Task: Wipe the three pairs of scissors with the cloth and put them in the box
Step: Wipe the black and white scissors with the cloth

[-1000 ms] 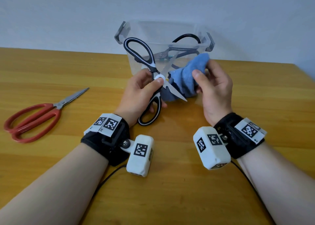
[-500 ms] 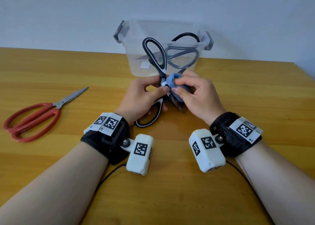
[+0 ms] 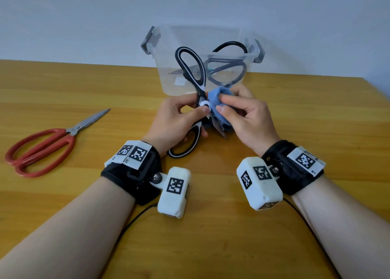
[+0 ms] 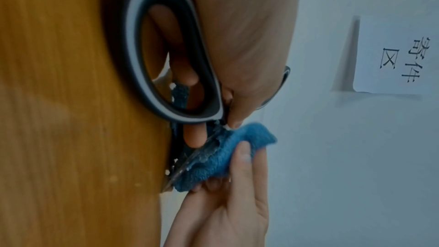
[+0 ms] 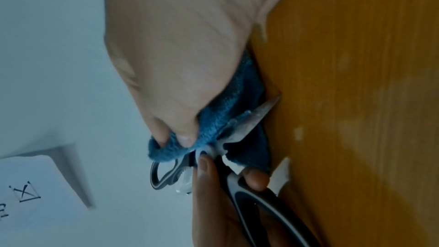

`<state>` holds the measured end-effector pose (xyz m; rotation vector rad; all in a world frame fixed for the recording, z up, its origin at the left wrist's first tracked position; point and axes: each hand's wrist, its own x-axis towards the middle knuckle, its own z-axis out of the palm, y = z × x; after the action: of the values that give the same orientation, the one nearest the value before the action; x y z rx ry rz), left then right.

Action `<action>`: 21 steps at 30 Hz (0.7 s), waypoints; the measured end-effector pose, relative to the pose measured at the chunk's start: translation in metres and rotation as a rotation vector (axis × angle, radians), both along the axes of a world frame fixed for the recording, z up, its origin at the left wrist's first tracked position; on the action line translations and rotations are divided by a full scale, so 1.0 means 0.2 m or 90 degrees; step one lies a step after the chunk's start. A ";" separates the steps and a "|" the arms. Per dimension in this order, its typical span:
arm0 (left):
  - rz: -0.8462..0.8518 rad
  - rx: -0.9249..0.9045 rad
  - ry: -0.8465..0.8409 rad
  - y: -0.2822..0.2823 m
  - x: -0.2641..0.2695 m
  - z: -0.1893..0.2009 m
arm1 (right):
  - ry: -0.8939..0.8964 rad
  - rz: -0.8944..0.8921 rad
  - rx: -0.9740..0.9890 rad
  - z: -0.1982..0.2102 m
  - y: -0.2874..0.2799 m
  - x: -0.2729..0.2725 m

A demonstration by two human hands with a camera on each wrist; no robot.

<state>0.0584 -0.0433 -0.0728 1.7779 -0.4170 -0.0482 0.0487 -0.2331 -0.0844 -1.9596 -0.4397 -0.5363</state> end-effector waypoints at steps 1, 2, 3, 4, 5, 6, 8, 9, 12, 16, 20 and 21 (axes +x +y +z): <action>-0.005 0.006 -0.004 0.00 0.00 0.00 | 0.003 0.016 -0.031 0.00 0.00 0.00; -0.009 0.009 -0.007 0.00 0.00 0.00 | 0.004 0.023 -0.054 0.00 0.00 0.00; -0.010 0.010 -0.010 0.00 0.00 0.00 | 0.004 0.022 -0.066 0.00 0.00 0.01; -0.010 0.012 -0.014 0.01 0.00 0.00 | 0.004 0.015 -0.071 0.00 0.00 0.01; -0.011 0.014 -0.017 0.01 0.00 0.00 | 0.005 0.004 -0.073 0.00 0.00 0.01; -0.011 0.015 -0.018 0.01 0.00 0.00 | 0.007 -0.009 -0.072 0.01 0.00 0.01; -0.009 0.017 -0.020 0.01 0.00 0.00 | 0.013 -0.039 -0.062 0.01 0.01 0.00; -0.005 0.016 -0.019 0.01 0.00 -0.01 | 0.018 -0.057 -0.057 0.01 0.00 0.00; 0.010 -0.009 -0.003 0.00 0.00 0.00 | 0.038 -0.114 -0.041 -0.01 -0.01 0.02; 0.003 -0.030 0.004 0.00 0.00 0.00 | 0.010 -0.122 0.015 -0.01 -0.02 0.01; 0.008 -0.027 0.007 0.00 -0.01 0.00 | -0.008 -0.116 0.055 0.00 -0.02 0.01; 0.009 -0.026 0.008 0.00 -0.01 0.00 | -0.019 -0.120 0.073 0.01 -0.02 0.01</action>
<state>0.0569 -0.0442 -0.0725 1.7399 -0.3928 -0.0407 0.0511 -0.2371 -0.0831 -1.8949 -0.2387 -0.6967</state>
